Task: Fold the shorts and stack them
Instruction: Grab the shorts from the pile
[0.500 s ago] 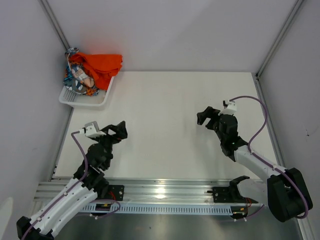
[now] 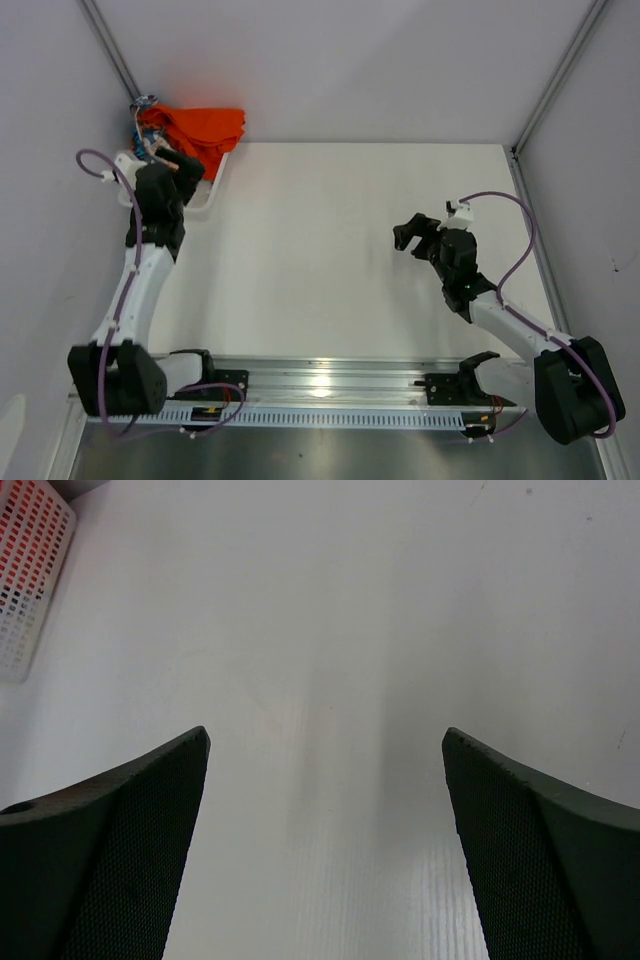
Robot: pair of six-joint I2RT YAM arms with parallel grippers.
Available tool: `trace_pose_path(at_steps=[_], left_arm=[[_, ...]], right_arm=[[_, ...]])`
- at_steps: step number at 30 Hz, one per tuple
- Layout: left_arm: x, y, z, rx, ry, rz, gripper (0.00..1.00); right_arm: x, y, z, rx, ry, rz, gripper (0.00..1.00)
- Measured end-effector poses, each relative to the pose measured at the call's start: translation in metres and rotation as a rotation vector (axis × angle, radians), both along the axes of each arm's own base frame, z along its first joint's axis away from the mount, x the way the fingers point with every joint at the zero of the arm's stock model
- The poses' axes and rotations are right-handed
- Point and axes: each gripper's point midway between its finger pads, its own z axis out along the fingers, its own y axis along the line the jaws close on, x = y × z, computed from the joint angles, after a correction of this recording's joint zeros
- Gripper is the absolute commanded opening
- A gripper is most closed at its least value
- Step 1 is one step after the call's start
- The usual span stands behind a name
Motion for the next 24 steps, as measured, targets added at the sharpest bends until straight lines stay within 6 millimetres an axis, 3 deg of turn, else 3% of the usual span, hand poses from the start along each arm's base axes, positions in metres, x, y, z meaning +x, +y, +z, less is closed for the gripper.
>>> trace_pose_path(at_steps=[5, 13, 18, 24], left_arm=[[0.064, 0.015, 0.001, -0.119, 0.038, -0.009, 0.99], [0.160, 0.012, -0.037, -0.280, 0.161, -0.025, 0.90], [0.180, 0.021, -0.060, -0.290, 0.217, 0.022, 0.90], [0.177, 0.039, -0.067, -0.223, 0.256, 0.104, 0.88]], right_arm=[[-0.001, 0.001, 0.000, 0.004, 0.000, 0.011, 0.99], [-0.002, 0.000, 0.008, 0.011, -0.019, 0.008, 1.00], [-0.001, -0.002, 0.008, 0.011, -0.019, 0.005, 1.00], [-0.001, -0.002, 0.001, 0.004, 0.000, 0.003, 1.00]])
